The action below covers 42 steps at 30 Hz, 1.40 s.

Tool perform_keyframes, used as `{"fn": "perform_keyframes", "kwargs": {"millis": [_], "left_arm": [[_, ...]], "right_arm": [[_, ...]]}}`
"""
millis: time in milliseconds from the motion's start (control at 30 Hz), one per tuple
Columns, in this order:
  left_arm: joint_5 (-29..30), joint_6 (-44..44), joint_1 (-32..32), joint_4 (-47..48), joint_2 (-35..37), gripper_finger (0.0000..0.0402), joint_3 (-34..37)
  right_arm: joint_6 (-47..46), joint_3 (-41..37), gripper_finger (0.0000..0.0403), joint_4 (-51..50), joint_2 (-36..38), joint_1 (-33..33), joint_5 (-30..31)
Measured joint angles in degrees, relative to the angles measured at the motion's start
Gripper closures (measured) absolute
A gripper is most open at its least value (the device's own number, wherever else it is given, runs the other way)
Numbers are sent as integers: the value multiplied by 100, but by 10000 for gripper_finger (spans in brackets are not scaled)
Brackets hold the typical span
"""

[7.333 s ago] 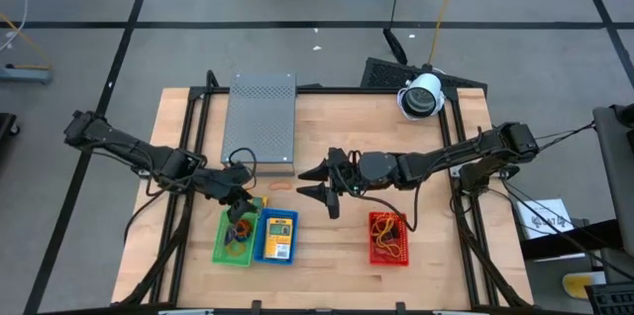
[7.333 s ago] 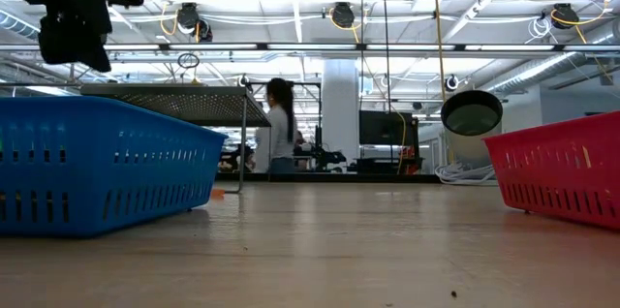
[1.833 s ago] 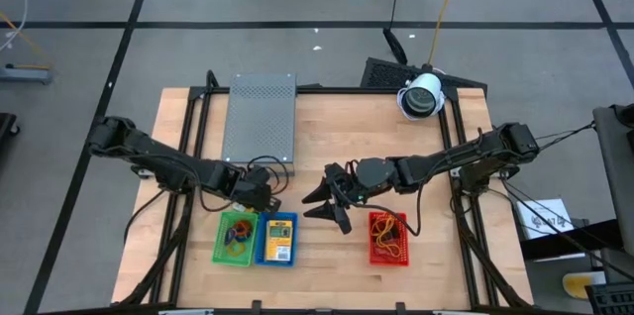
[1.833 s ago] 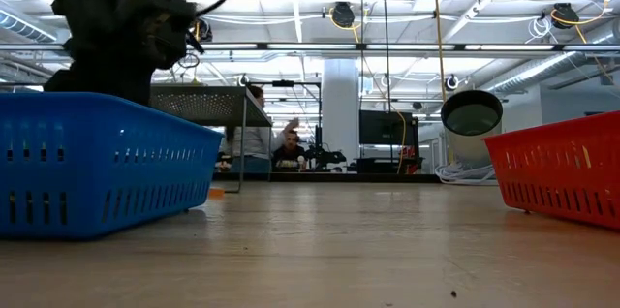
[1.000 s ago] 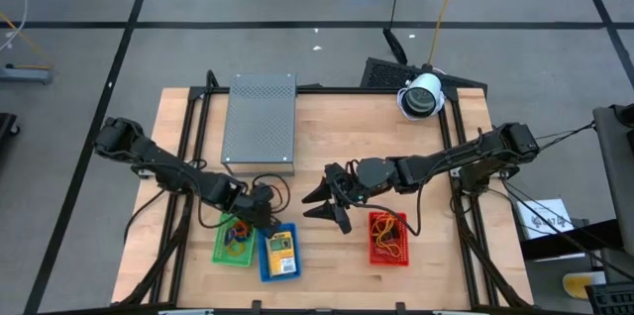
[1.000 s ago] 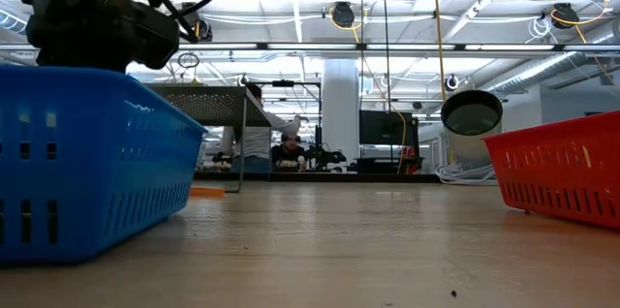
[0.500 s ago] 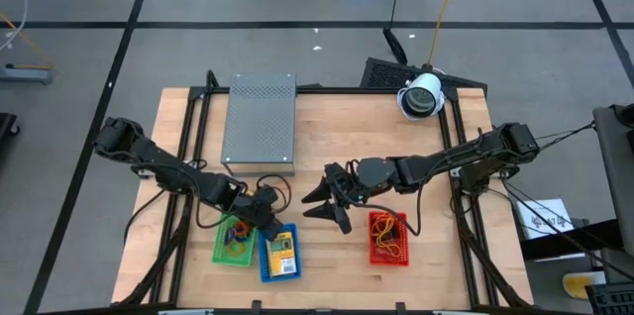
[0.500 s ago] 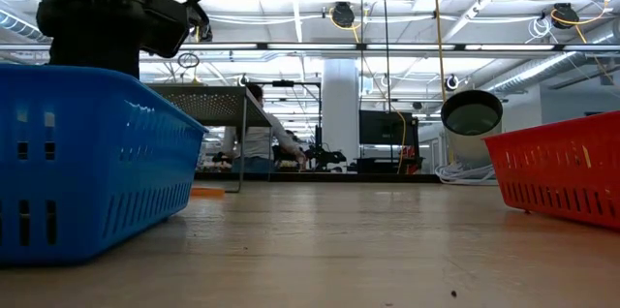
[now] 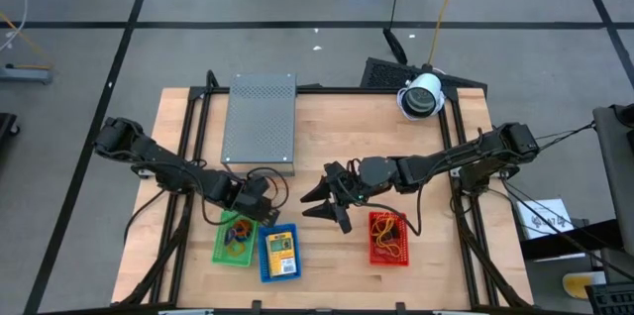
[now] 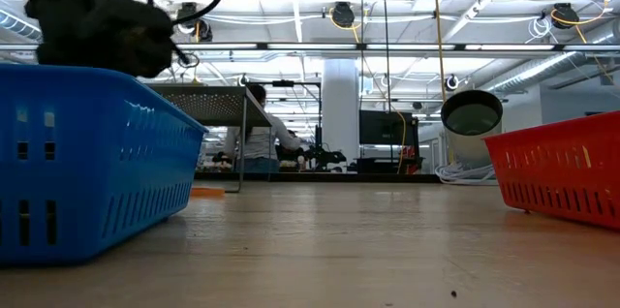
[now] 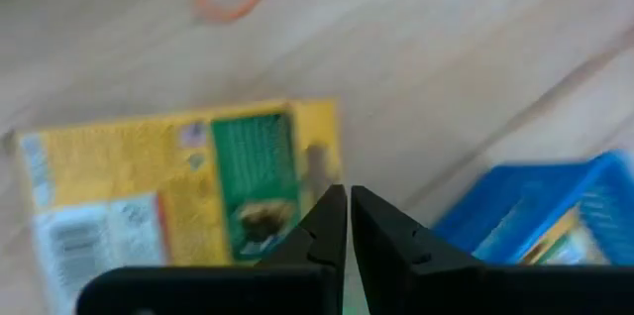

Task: Pick & Place Office Desk Supplies
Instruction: Adjust the green bin from the table, then put the green bin on the shelf with spring rubberbands

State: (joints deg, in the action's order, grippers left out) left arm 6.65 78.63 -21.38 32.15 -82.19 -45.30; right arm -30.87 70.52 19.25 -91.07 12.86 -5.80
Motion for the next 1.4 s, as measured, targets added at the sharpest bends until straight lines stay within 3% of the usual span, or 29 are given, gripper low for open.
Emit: {"fn": "perform_keyframes", "kwargs": {"millis": [400, 633, 800, 933, 1133, 1400], "left_arm": [[-1299, 264, -404, 409, 2, 376, 0], [-1248, 423, -526, 366, 26, 376, 0], [-662, 154, -517, 208, 363, 376, 1], [-347, -387, -517, 65, 908, 376, 0], [-365, -1444, -517, 317, 1672, 376, 0], [-1265, -3613, -530, 873, 2317, 375, 0]], "right_arm": [[2, 0, 222, 0, 0, 0, 0], [9, 0, 222, 0, 0, 0, 0], [8, 0, 222, -2, 0, 0, 0], [7, 0, 222, -2, 0, 2, 0], [7, 0, 222, -2, 0, 3, 0], [4, 0, 222, 2, 0, 100, 0]]}}
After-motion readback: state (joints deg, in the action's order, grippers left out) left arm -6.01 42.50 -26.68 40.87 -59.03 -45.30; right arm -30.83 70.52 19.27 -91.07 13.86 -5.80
